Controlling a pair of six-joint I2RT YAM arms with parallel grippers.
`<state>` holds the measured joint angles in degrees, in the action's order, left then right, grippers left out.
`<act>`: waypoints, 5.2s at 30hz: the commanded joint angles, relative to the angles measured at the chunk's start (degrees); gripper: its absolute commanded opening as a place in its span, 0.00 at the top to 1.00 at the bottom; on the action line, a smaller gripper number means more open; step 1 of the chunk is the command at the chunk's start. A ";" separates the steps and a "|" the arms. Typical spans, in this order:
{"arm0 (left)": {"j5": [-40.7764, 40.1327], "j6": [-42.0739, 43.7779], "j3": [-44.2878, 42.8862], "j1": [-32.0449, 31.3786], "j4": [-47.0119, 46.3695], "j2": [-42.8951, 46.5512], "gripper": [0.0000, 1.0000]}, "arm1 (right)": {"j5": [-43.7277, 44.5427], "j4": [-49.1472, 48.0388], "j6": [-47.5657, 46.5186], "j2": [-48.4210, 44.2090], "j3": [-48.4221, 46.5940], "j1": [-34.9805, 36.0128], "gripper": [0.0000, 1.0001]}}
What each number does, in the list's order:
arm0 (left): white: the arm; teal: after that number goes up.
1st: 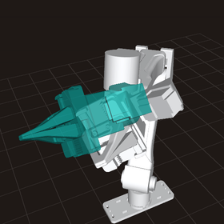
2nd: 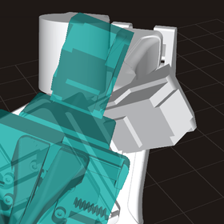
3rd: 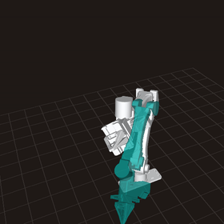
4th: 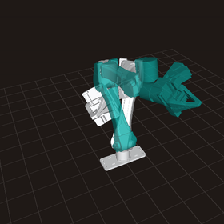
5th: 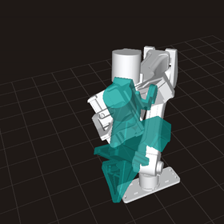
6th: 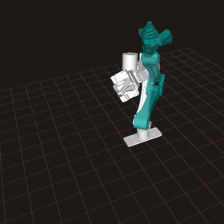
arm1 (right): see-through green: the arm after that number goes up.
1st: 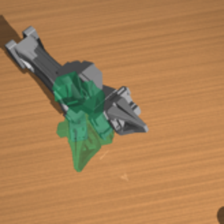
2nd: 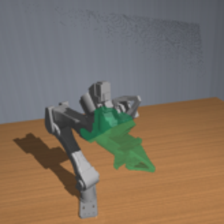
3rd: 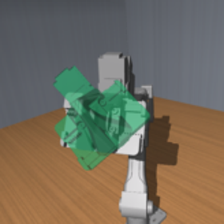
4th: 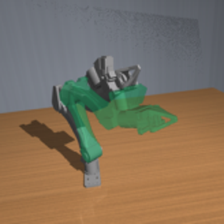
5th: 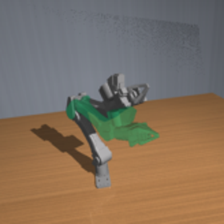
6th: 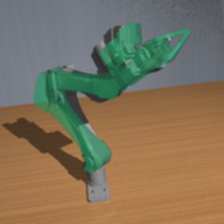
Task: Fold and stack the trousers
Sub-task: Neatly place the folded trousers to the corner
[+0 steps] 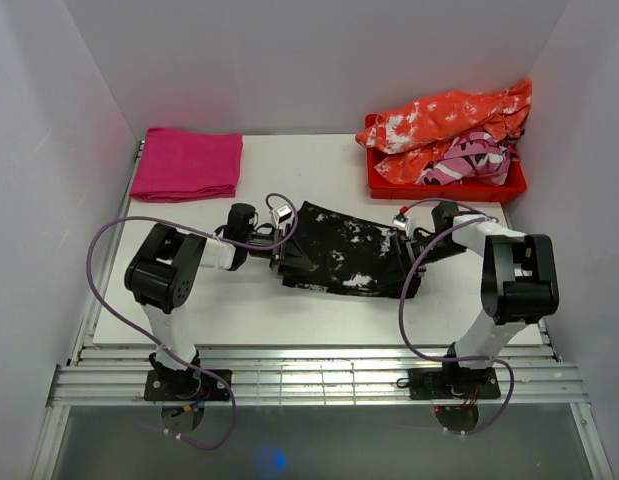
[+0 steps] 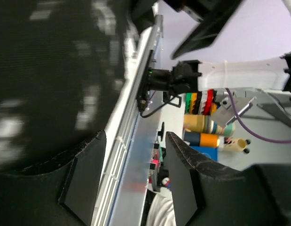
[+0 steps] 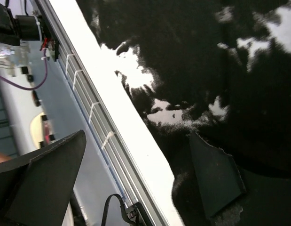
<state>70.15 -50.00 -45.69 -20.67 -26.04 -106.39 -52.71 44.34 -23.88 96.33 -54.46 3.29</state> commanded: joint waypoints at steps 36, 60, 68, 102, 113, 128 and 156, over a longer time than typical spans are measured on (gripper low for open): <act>-9.33 15.03 -26.28 4.85 14.63 0.59 0.36 | 15.18 -11.38 9.46 -6.96 -14.18 -0.03 0.37; -10.21 10.17 -30.62 15.74 8.89 -11.67 0.32 | 16.94 -26.15 19.22 14.15 -25.07 1.11 0.51; -34.43 38.28 -29.98 15.66 37.10 10.40 0.02 | 28.06 -21.48 13.26 -5.69 -25.64 2.95 0.07; -39.30 28.90 -10.38 15.75 37.03 20.08 0.02 | 27.92 -35.02 48.40 -11.00 13.68 2.25 0.10; -52.56 32.59 -11.79 14.69 41.93 17.36 0.02 | 31.34 -33.97 52.09 -1.16 10.70 5.32 0.00; -35.97 30.50 -3.45 15.30 38.98 10.95 0.02 | 29.60 -32.30 45.77 -2.99 5.94 6.20 0.92; -33.06 18.01 10.54 15.04 26.48 13.66 0.14 | 30.92 -27.27 58.67 -13.28 14.89 8.22 0.06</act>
<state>42.63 -32.18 -37.74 -5.39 -3.64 -93.17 -19.25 16.45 28.67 83.70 -43.29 11.62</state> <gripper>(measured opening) 0.863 0.925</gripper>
